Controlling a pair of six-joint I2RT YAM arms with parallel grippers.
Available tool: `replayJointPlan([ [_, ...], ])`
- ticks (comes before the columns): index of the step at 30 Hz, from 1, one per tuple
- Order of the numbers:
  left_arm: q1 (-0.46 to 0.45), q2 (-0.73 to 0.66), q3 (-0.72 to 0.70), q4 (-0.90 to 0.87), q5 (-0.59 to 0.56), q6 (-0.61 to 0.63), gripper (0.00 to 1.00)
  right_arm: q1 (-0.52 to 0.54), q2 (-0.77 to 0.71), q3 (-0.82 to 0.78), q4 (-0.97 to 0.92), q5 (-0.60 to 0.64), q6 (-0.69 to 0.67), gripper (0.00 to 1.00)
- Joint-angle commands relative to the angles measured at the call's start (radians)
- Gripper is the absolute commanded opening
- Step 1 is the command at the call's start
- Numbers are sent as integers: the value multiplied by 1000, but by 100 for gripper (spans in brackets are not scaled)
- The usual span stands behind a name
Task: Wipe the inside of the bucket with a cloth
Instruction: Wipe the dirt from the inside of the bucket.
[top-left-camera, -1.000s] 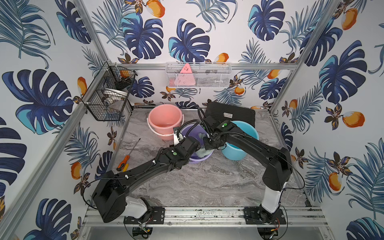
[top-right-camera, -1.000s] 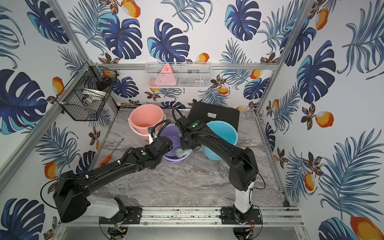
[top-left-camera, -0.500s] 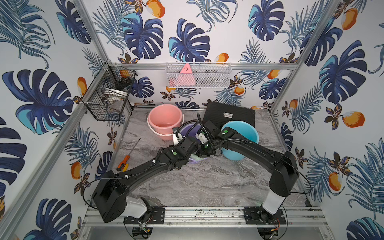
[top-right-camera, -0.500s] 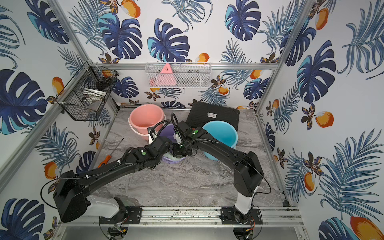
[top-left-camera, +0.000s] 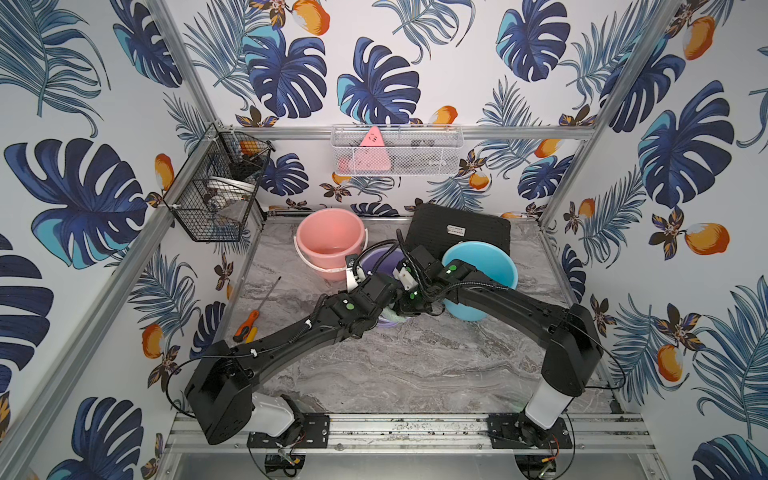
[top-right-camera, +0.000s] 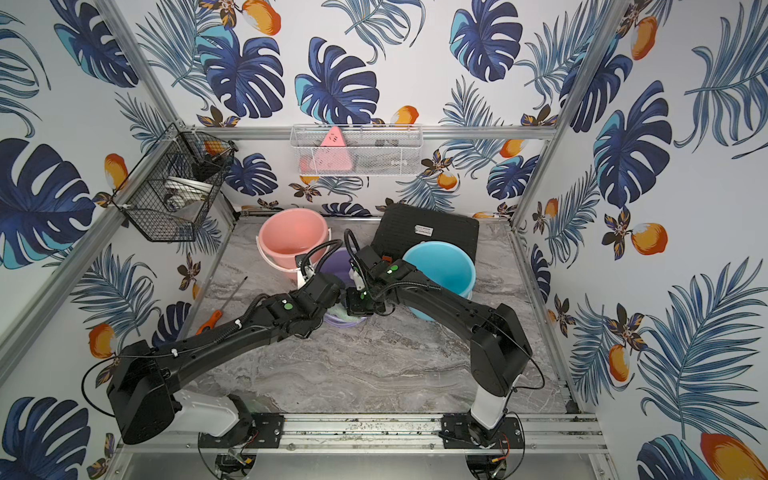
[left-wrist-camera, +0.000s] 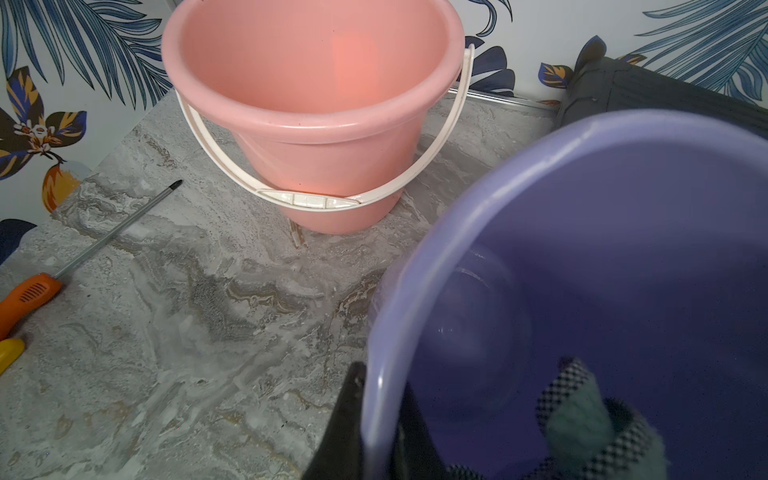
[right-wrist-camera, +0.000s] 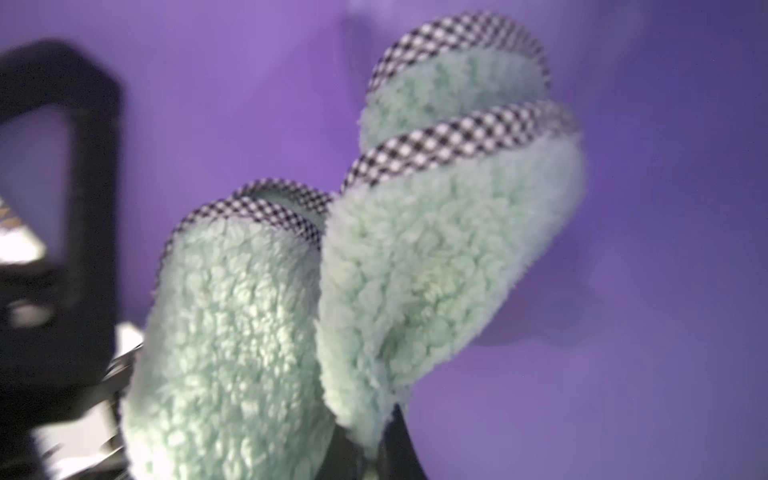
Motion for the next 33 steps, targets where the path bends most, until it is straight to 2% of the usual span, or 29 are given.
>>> replayJointPlan([
  [1,1,-1,3,-64,37,9,0,0,-2,45,-147,253,-50,0],
  [5,1,-8,-4,-69,32,7,0,-25,22,125,-200,377,-93,0],
  [13,1,-11,-24,-46,33,-2,0,-87,130,321,-296,420,-125,0],
  [15,0,-4,-25,-41,34,-3,0,-83,129,297,-303,377,-119,0],
  [19,0,18,-15,-37,34,-4,0,-47,58,147,-210,294,-94,0],
  [24,1,37,3,-53,14,-15,0,27,11,74,-182,240,-41,0],
  [28,1,40,17,-50,3,-18,0,85,-54,-6,-85,183,17,0],
  [33,1,66,54,-74,-9,-20,0,113,-139,-107,-37,164,83,0],
])
